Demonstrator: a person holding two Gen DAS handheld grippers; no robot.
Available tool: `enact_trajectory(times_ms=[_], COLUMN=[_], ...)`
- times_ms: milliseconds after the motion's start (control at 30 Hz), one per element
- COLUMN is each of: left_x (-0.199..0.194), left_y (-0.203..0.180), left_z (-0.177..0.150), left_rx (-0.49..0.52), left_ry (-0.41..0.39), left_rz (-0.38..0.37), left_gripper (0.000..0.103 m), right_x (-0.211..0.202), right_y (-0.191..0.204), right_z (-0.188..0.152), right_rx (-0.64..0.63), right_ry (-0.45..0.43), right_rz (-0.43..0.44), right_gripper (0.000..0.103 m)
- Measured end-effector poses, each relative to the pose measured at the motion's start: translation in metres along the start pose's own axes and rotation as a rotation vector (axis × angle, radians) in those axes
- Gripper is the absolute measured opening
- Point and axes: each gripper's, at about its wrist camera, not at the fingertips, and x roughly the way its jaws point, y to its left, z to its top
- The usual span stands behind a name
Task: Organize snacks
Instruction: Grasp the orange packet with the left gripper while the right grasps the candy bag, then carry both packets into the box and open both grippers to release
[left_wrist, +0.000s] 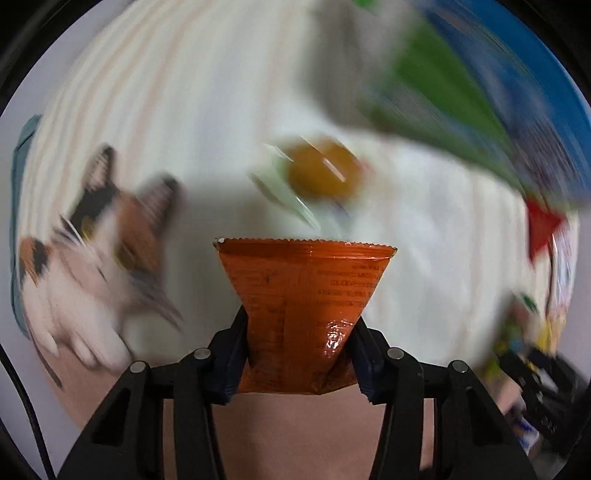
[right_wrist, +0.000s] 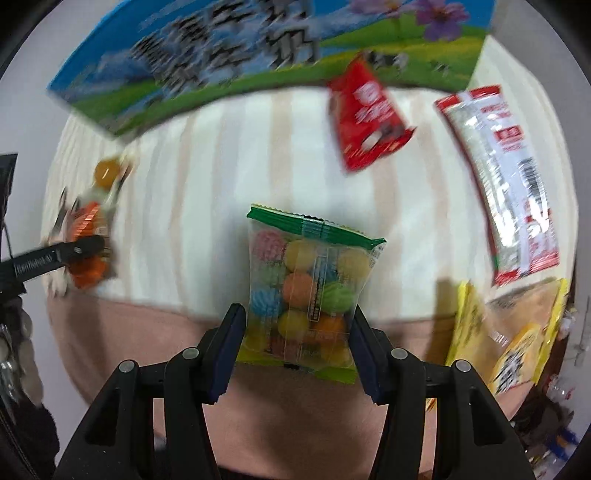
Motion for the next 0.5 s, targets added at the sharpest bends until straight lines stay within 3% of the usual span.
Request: enact_trajectory(times_ms=[100, 233, 500], left_x=[0.009, 0.027, 0.038], left_y=[-0.025, -0.047, -0.063], left_z=[-0.032, -0.050, -0.060], left_rx=[0.046, 0.056, 0.079], left_ry=[0.038, 0.073, 0.058], left_rz=[-0.033, -0.048, 0.007], left_gripper=[0.046, 0.046, 0.047], right_x=[0.006, 0.020, 0.025], right_y=[0.014, 0.026, 0.021], right_z=[-0.018, -0.034, -0.028], right_rx=[-0.068, -0.113, -0.002], right_ry=[0.051, 0.077, 0.052], right_rz=[0.011, -0.019, 0.003], right_gripper=[0.058, 0.058, 0.060])
